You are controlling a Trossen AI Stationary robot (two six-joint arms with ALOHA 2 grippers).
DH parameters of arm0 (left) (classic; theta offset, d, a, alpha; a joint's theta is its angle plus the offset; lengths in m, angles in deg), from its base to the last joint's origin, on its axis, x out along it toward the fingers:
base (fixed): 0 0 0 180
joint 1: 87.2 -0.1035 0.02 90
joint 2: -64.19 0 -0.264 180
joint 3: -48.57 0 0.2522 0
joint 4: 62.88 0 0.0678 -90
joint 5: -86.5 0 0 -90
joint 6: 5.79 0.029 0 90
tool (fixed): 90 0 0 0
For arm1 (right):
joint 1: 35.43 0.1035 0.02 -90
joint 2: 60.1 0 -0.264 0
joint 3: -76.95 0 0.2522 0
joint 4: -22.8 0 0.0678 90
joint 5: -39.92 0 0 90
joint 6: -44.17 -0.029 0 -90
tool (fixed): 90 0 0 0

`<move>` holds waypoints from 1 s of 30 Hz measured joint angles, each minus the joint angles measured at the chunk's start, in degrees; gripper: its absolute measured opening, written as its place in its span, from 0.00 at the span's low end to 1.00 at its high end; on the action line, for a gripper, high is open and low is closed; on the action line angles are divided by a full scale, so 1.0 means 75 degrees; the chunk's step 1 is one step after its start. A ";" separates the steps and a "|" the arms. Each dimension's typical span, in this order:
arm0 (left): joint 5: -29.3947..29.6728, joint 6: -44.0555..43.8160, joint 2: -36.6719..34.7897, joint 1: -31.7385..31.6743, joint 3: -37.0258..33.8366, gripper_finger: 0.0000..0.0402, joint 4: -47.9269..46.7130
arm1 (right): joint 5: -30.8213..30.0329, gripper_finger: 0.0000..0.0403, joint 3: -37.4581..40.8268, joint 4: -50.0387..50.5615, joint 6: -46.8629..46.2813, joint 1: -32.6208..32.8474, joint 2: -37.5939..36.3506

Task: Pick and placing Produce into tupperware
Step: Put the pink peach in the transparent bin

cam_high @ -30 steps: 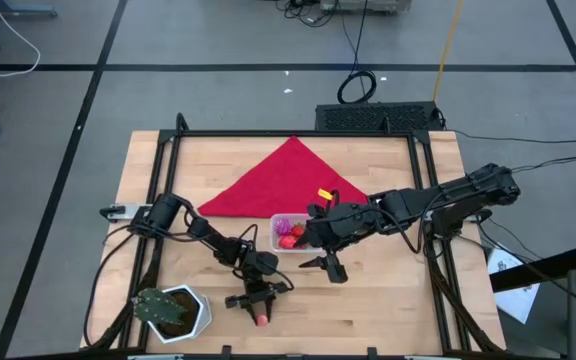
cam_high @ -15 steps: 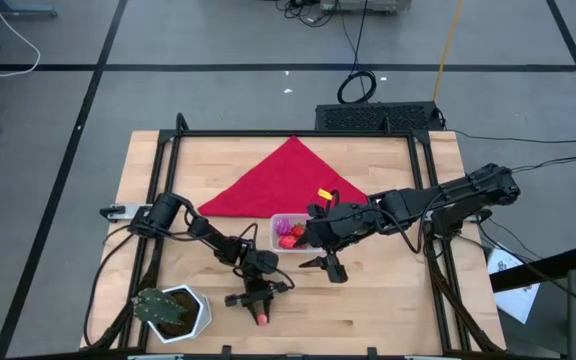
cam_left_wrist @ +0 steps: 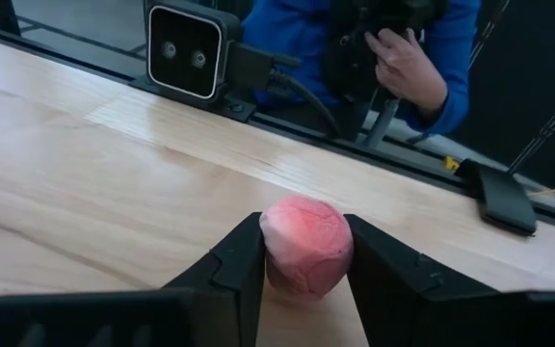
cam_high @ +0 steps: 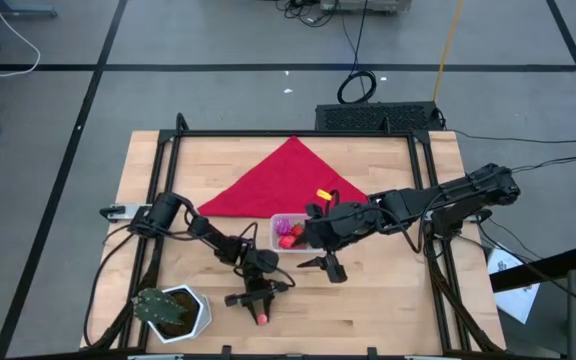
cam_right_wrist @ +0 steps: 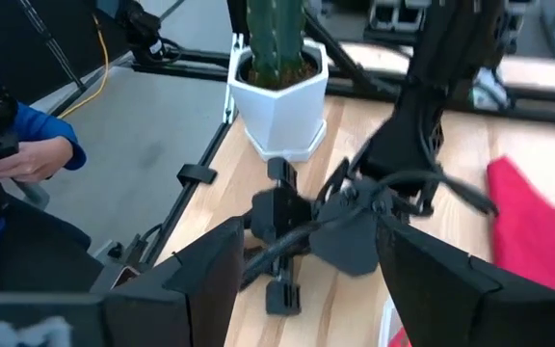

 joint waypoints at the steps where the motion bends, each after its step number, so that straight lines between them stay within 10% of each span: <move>1: -0.0056 -0.0052 0.0000 -0.0022 0.0000 0.32 0.0000 | 0.0000 0.57 0.0003 -0.0096 0.0108 0.0000 0.0000; 30: 0.0520 0.0473 -0.1621 -0.0366 -0.0031 0.32 -0.1812 | -0.0035 0.57 0.0006 -0.0286 0.0786 -0.0475 -0.1259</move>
